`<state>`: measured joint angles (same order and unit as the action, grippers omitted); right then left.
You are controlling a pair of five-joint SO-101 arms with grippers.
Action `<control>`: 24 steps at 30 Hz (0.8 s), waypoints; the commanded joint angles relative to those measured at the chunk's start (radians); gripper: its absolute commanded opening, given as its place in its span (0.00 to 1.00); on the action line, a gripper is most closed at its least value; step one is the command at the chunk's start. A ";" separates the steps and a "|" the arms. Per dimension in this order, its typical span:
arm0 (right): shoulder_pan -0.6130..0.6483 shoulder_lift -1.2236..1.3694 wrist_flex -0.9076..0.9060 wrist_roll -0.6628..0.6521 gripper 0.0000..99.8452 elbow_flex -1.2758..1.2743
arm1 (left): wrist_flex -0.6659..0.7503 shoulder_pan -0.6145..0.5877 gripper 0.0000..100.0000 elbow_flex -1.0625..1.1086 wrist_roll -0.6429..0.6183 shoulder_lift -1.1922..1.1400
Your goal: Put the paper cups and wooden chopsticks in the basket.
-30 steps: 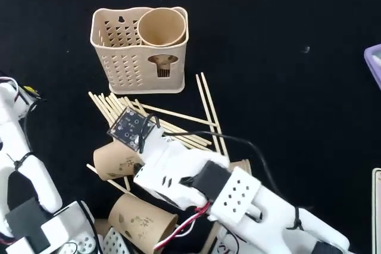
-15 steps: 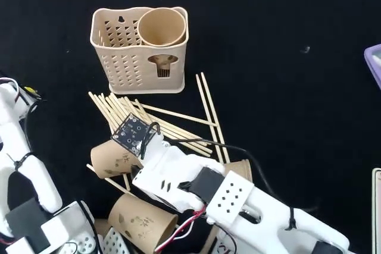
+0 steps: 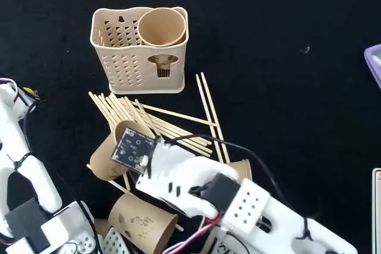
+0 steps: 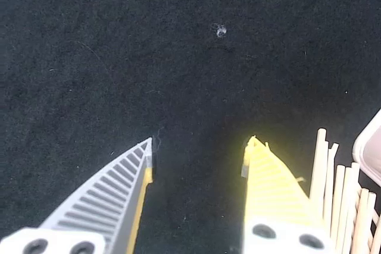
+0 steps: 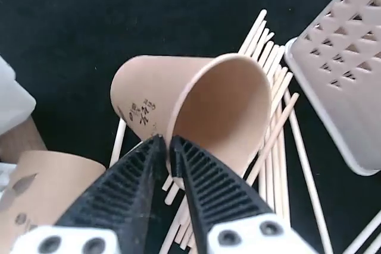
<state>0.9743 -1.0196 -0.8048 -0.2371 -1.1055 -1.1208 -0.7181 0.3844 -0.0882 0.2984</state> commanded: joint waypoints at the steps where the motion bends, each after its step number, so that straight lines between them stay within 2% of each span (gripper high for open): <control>1: -0.023 -0.079 -0.083 -0.055 0.01 0.054 | 0.009 -0.004 0.24 -0.007 -0.003 0.037; 7: -0.173 -0.124 -0.293 -0.227 0.01 0.183 | 0.017 -0.001 0.24 0.008 -0.005 0.037; 14: -0.275 -0.016 -0.318 -0.238 0.01 0.189 | 0.017 -0.001 0.24 0.013 -0.005 0.037; 16: -0.270 0.030 -0.319 -0.238 0.01 0.186 | 0.017 -0.001 0.24 0.013 -0.005 0.037; 21: -0.167 0.065 -0.327 -0.216 0.02 0.185 | 0.017 -0.001 0.24 0.013 -0.005 0.037; 24: -0.129 0.065 -0.338 -0.164 0.08 0.185 | 0.017 -0.001 0.24 0.013 -0.005 0.037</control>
<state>0.8055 -0.9659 -1.1301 -0.4411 -0.9659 -1.1193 -0.7181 0.4058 -0.0882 0.2984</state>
